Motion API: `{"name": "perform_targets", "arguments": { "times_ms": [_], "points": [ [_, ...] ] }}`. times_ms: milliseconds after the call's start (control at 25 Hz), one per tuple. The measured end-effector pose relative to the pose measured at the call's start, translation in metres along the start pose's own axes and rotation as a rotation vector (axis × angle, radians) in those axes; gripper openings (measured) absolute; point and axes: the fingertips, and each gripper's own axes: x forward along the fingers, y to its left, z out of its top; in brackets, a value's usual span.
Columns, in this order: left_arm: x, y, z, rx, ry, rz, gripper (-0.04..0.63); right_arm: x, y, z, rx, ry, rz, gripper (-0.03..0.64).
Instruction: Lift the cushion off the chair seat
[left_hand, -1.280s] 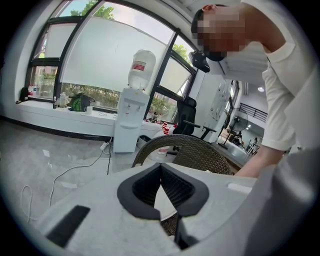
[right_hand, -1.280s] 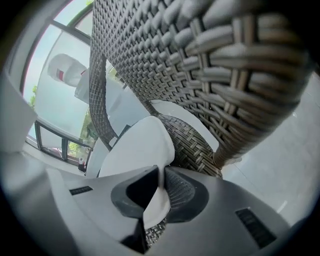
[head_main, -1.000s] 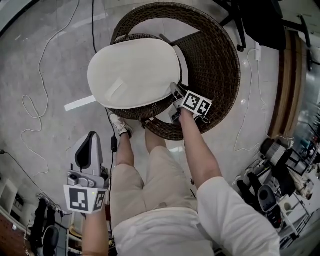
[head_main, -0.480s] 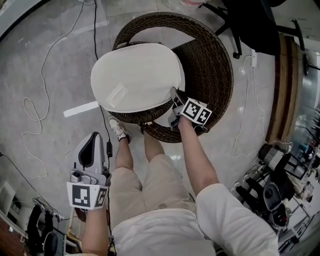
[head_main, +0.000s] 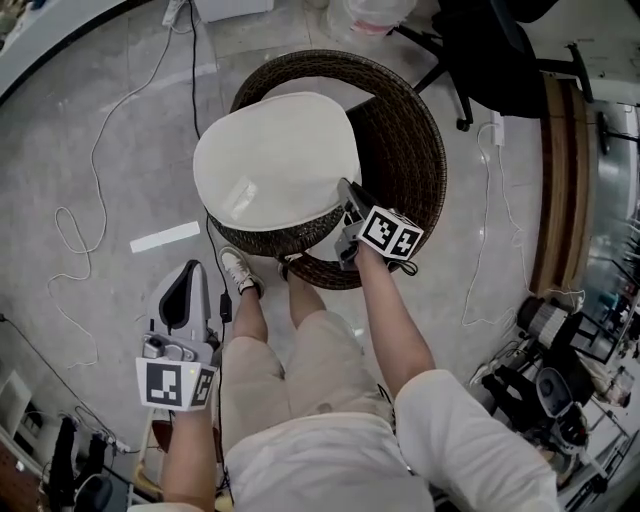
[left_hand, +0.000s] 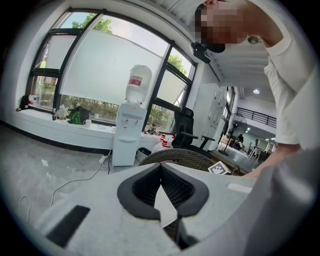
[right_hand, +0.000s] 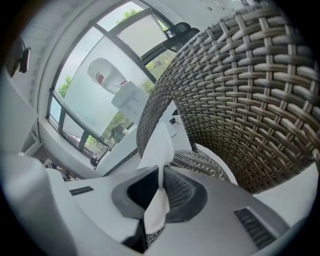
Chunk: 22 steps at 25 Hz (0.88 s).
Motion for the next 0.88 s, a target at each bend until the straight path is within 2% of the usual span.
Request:
{"name": "perform_targets", "arguments": {
  "times_ms": [480,880],
  "points": [
    [-0.032,-0.011,0.043,0.032,-0.038,0.014,0.015,-0.034,0.061,0.042,-0.080,-0.038,0.014,0.031],
    [-0.056,-0.017,0.086,0.080,-0.083,0.034,0.015,-0.064,0.103,0.084,-0.209,-0.043,0.022,0.031]
  ]
}}
